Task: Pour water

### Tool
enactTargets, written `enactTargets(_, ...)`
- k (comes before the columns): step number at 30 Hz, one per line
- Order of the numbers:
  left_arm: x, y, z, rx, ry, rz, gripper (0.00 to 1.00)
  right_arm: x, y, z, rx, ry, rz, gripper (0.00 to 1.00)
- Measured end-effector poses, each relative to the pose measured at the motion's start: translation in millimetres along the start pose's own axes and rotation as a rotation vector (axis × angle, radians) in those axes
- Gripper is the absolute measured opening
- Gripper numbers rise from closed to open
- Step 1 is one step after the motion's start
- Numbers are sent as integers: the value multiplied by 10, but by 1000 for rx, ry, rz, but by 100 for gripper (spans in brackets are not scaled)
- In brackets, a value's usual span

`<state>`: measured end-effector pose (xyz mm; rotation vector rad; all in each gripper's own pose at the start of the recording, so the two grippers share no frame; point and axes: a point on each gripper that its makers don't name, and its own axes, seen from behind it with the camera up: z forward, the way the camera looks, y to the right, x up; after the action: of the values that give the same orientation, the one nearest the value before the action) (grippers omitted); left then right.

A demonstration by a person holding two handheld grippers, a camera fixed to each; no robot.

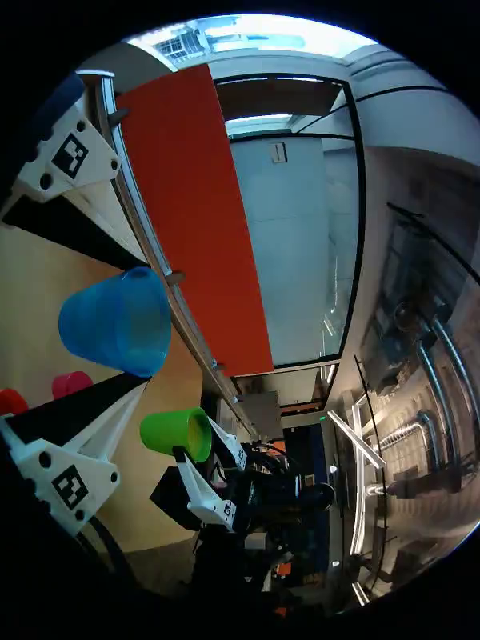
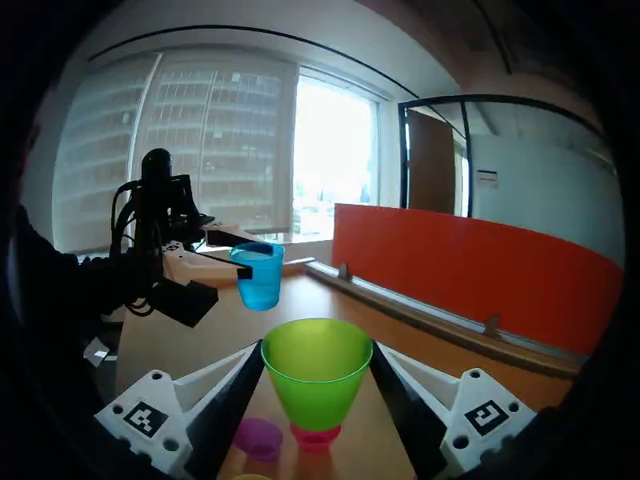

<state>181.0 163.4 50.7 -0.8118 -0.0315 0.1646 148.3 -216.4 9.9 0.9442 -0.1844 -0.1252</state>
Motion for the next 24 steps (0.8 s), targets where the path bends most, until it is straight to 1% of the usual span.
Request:
enactTargets(15, 29, -2, 5, 0, -1, 31, 88, -51, -87, 64, 32, -22, -9, 94)
enactTargets(21, 58, -20, -5, 5, -2, 57, 88, -60, -108, 100, 38, -23, -11, 94)
enactTargets(24, 62, -14, -6, 1, -4, 62, 89, -51, -118, 116, 42, -23, -10, 94)
